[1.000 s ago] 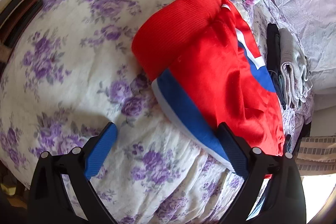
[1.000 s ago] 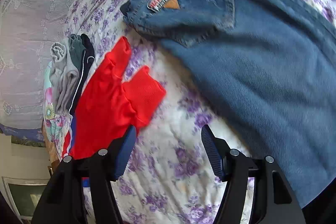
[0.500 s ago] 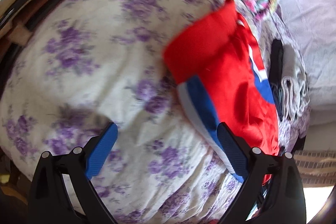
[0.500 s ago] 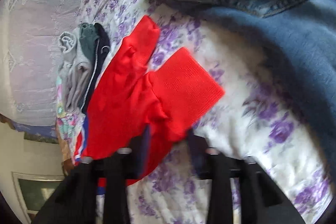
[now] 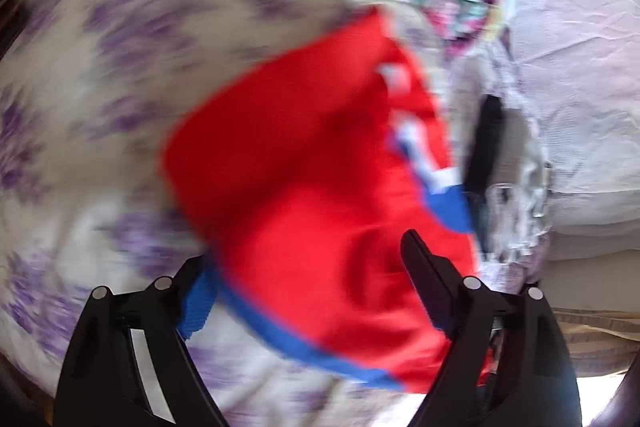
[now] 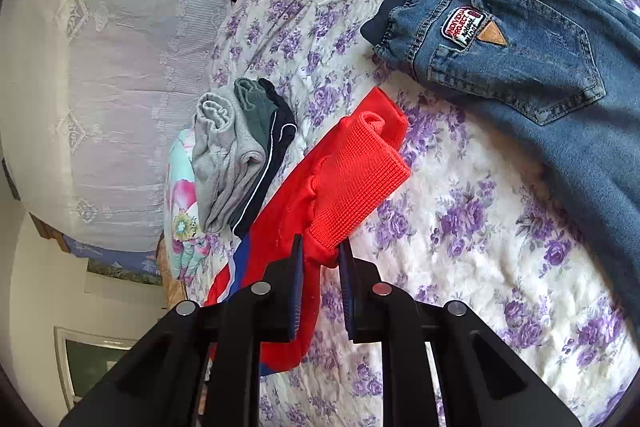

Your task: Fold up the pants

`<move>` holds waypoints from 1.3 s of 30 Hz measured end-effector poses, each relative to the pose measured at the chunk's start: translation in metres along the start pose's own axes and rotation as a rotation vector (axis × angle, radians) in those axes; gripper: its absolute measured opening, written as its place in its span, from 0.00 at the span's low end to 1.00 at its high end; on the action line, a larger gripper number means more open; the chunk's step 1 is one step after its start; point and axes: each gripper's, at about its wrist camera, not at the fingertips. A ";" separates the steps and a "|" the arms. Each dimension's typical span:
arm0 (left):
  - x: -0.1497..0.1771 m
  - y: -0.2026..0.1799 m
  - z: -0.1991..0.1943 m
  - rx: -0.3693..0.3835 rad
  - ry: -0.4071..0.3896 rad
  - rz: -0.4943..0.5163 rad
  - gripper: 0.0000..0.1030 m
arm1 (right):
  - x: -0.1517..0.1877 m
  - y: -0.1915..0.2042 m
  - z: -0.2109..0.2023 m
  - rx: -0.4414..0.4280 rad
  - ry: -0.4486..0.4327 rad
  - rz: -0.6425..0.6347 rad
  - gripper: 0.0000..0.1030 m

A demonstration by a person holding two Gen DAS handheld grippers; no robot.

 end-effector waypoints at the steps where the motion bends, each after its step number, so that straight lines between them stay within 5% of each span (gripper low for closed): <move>1: -0.004 -0.013 -0.002 0.008 -0.003 -0.001 0.80 | -0.002 -0.001 0.001 0.009 -0.002 0.006 0.16; 4: -0.020 -0.063 -0.010 0.049 0.013 0.033 0.88 | -0.007 -0.009 0.006 0.021 0.004 0.044 0.16; 6: -0.027 -0.094 -0.014 0.084 0.052 0.151 0.90 | -0.008 -0.014 0.009 0.030 0.015 0.055 0.16; 8: -0.029 -0.110 -0.026 0.034 0.036 0.286 0.90 | -0.007 -0.018 0.010 0.040 0.021 0.058 0.16; 11: -0.026 -0.105 -0.054 -0.071 -0.090 0.361 0.90 | -0.005 -0.029 0.011 0.035 0.028 0.087 0.16; 15: -0.031 -0.056 -0.045 -0.050 -0.045 0.250 0.90 | -0.002 -0.037 0.015 0.043 0.037 0.106 0.16; 19: -0.020 0.004 -0.022 -0.138 -0.038 0.143 0.88 | -0.001 -0.038 0.017 0.038 0.045 0.112 0.16; 22: -0.006 0.043 -0.020 -0.093 -0.038 0.030 0.88 | -0.001 -0.038 0.017 0.042 0.052 0.108 0.17; 26: 0.021 0.055 -0.007 -0.087 0.028 -0.013 0.88 | 0.000 -0.041 0.017 0.052 0.061 0.113 0.17; 28: 0.024 0.035 -0.006 -0.123 0.014 0.055 0.88 | 0.000 -0.042 0.018 0.060 0.071 0.117 0.17; 32: -0.003 -0.032 0.001 -0.023 -0.003 0.092 0.81 | -0.004 -0.039 0.024 0.074 0.090 0.110 0.17; 36: -0.027 -0.147 0.026 0.079 0.064 0.354 0.87 | -0.006 -0.029 0.033 0.076 0.103 0.084 0.18; 39: -0.022 -0.183 0.047 -0.040 0.080 0.508 0.87 | -0.006 -0.025 0.037 0.064 0.105 0.081 0.18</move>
Point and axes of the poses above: each gripper's, at about its wrist camera, not at the fingertips, and z roughly the way its jaws point, y to its left, x to its underside, and after that the axes turned 6 degrees about z, right-handed
